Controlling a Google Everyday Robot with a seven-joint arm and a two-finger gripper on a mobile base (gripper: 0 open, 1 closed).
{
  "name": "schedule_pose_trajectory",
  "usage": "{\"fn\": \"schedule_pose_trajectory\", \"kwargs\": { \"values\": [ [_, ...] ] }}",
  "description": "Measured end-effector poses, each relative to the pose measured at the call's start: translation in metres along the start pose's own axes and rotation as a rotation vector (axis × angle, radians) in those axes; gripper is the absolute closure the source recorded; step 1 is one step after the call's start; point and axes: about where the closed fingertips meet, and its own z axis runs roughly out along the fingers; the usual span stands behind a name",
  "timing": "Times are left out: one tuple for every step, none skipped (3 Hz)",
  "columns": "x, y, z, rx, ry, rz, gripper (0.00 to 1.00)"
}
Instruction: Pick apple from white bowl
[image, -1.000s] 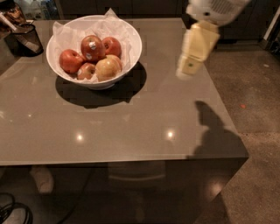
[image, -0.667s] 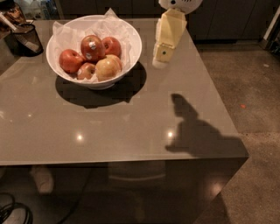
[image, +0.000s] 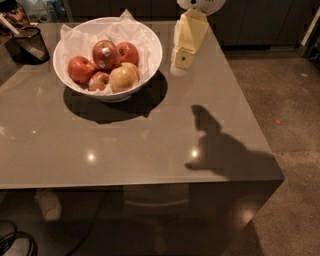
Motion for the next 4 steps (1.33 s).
{"fn": "schedule_pose_trajectory", "kwargs": {
  "values": [
    [-0.016, -0.011, 0.010, -0.025, 0.003, -0.025, 0.00],
    [-0.031, -0.021, 0.020, -0.050, -0.002, -0.043, 0.06],
    [-0.042, -0.030, 0.028, -0.064, -0.008, -0.052, 0.15],
    [-0.052, -0.040, 0.035, -0.070, -0.014, -0.063, 0.16]
  ]
}}
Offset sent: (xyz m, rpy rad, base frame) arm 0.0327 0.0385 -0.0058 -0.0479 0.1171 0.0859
